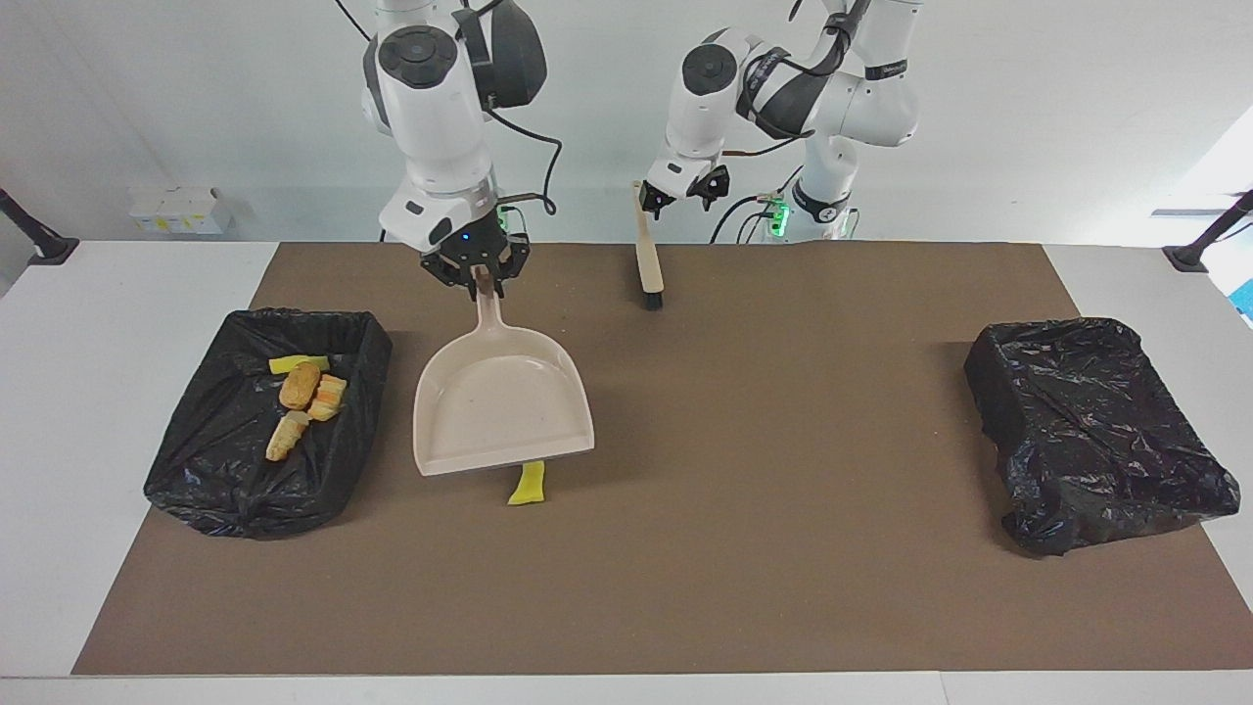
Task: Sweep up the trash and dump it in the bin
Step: 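Bring the empty dustpan back and set it on the mat with the right gripper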
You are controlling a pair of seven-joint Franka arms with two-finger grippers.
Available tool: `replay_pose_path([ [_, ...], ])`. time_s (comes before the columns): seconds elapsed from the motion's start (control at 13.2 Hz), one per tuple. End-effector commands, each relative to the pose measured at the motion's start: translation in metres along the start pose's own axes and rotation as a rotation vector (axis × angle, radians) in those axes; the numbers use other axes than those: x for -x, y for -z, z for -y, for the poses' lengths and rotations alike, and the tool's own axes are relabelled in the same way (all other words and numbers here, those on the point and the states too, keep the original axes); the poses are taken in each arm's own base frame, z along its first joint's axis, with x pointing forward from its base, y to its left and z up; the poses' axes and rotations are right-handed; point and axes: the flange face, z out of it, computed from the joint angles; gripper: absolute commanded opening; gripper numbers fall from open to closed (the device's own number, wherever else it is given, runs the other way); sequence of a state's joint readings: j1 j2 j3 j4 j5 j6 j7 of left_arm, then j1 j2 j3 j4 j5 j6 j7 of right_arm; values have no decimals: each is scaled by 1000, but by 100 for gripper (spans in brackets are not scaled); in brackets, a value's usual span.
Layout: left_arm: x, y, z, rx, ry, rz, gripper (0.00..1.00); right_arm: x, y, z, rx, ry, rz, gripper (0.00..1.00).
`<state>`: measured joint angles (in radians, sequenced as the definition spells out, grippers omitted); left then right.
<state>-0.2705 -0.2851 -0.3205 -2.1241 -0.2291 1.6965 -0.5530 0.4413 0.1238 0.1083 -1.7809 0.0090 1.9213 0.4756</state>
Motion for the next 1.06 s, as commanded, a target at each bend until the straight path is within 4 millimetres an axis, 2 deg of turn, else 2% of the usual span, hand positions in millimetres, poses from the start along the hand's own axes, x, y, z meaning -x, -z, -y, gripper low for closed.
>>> replay_pose_path([
  [0.0,-34,28,27,0,-19,-19,100,-1,-27,41,20,27,-47,0],
  [0.23,-62,44,59,-59,-124,-63,100,5,-69,80,46,20,-78,0],
  [0.38,-81,49,82,-53,-173,-64,100,13,-105,108,50,34,-102,0],
  [0.46,-95,52,96,-53,-176,-76,100,15,-115,115,54,2,-106,0],
  [0.53,-105,58,103,-50,-198,-83,100,15,-117,112,59,-9,-100,35],
  [0.61,-112,63,107,-53,-211,-94,100,16,-118,111,71,-8,-90,99],
  [0.83,-127,79,123,-68,-185,-127,100,29,-108,120,102,4,-68,100],
  [0.99,-133,90,144,-57,-145,-148,100,38,-84,116,104,11,-67,100],
])
